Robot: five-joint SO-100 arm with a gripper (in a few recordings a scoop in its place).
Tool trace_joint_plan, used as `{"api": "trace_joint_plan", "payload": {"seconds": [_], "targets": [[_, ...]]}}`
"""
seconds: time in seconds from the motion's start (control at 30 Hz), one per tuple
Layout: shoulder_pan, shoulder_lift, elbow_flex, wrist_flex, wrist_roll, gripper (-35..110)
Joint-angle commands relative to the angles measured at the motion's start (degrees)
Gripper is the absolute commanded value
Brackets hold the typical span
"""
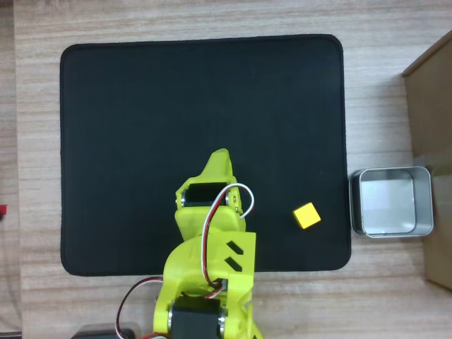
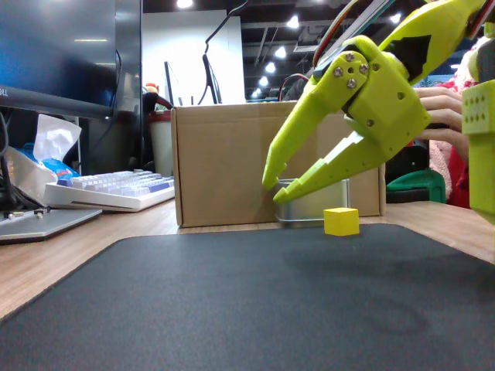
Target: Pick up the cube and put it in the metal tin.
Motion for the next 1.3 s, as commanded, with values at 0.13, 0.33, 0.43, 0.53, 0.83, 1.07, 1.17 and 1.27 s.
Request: {"api": "trace_joint_plan", "payload": {"seconds": [0.13,0.33,0.43,0.53,0.83,1.07,1.17,1.27], "targets": [[2.64,0.88,-0.88,0.88,-0.35,0],[5.27,-3.69,-10.72,1.05,-1.67,0],[5.71,-4.48,-15.29,2.02,-3.43,3],[6.24,-7.03,-21.71,6.94,-9.05,7],[17.40,-23.91,-36.74,21.36,-32.87,13],[25.93,-37.53,-39.73,23.12,-45.88,22],[27.07,-41.57,-39.90,24.08,-49.57,27],[29.97,-47.72,-42.71,27.69,-55.55,31]]}}
